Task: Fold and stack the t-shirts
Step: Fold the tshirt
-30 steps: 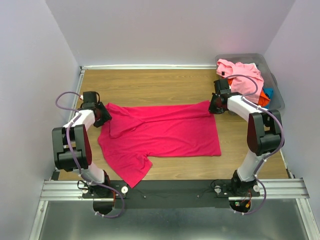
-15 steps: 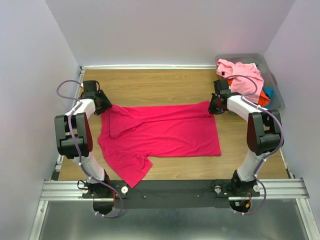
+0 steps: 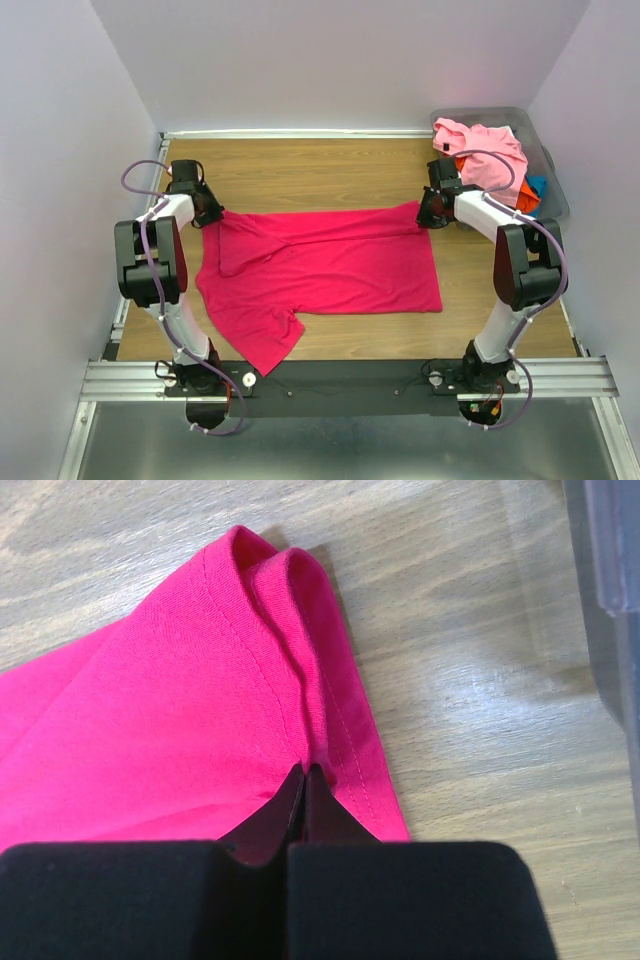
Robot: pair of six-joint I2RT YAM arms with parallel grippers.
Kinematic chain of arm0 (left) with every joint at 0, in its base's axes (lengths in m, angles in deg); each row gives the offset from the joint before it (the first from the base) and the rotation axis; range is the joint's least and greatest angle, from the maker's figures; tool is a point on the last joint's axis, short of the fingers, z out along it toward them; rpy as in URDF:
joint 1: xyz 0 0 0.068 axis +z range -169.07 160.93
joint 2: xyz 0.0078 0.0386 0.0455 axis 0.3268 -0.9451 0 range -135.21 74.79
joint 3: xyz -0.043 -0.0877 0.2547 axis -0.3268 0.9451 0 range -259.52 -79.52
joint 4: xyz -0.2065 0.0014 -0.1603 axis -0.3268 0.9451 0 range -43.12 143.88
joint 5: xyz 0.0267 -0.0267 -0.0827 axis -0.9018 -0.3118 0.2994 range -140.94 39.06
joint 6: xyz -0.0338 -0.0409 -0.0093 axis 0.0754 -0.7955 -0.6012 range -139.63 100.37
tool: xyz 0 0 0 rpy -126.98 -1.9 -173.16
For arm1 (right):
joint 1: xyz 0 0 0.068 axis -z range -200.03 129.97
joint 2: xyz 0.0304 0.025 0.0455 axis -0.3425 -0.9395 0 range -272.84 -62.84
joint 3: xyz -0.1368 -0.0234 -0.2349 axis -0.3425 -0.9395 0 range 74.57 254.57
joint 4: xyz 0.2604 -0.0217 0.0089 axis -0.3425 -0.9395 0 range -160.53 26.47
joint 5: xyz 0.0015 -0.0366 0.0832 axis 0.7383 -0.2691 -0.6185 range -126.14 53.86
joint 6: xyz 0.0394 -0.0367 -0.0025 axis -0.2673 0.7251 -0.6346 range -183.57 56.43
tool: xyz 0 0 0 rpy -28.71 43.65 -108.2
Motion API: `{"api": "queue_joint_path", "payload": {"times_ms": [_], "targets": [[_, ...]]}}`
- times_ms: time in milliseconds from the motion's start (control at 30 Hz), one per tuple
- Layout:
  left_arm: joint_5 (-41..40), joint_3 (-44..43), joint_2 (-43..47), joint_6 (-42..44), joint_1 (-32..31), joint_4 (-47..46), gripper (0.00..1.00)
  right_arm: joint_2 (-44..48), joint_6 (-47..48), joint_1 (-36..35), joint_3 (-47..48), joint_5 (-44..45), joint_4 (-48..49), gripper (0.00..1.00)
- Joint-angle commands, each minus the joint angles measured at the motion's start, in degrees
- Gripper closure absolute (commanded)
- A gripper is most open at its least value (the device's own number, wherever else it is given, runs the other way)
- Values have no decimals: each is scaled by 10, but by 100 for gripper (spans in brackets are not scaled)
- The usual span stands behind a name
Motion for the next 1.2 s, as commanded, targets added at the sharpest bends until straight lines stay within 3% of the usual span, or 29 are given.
{"api": "queue_joint_path", "payload": {"times_ms": [0,800,1167], "targets": [[12,0,3,5,-4,-6,100,-1,-1,4,-2,5,6,99],[-53,85,171,-44,-3,84,100,97,-14,7,-48,32,-17,99],[-82,131,116,-37,24,12,100,60,-27,7,-91,31,-16,99]]}}
